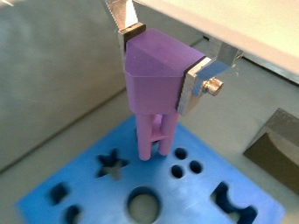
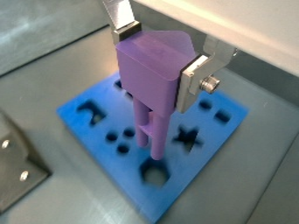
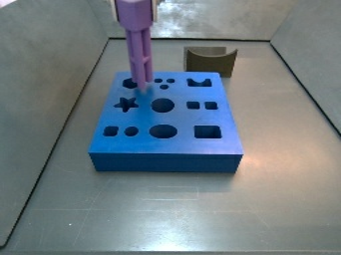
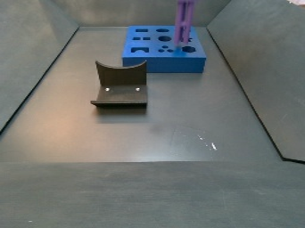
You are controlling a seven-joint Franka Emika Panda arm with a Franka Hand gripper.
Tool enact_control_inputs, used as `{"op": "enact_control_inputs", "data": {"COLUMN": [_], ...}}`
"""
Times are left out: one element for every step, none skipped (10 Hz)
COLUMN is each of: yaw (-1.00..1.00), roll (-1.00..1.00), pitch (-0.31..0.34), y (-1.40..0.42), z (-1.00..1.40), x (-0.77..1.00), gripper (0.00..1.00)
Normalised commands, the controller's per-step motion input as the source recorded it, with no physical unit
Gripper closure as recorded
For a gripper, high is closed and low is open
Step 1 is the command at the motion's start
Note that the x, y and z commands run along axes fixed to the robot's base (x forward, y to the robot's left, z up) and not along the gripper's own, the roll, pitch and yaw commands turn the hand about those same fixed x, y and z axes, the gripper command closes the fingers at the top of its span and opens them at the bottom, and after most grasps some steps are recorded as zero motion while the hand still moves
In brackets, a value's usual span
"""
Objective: Insert the 3 prong object.
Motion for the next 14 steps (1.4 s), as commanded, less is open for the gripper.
{"op": "enact_control_inputs", "data": {"yaw": [-0.08,-0.07,-0.05,-0.06,-0.02,-0.02,0.0,0.0,0.0,0.0,-0.07,-0.21,-0.3,-0.29], "roll": [0.07,0.05,0.03,0.04,0.07,0.14,0.13,0.11,0.05,0.0,0.0,0.0,0.0,0.05], "pitch": [0.1,0.096,0.086,0.099,0.129,0.144,0.124,0.089,0.063,0.004,0.0,0.0,0.0,0.021], "y": [0.01,0.0,0.0,0.0,0.18,0.21,0.26,0.21,0.04,0.0,-0.09,-0.09,0.0,0.0], "z": [-0.18,-0.14,-0.16,-0.19,-0.26,-0.3,-0.35,-0.39,-0.44,-0.44,-0.39,-0.35,-0.28,-0.23], "x": [0.52,0.51,0.57,0.58,0.6,0.53,0.36,0.25,0.35,0.25,0.15,0.0,-0.29,-0.36], "gripper": [1.0,1.0,1.0,1.0,1.0,1.0,1.0,1.0,1.0,1.0,1.0,1.0,1.0,1.0]}}
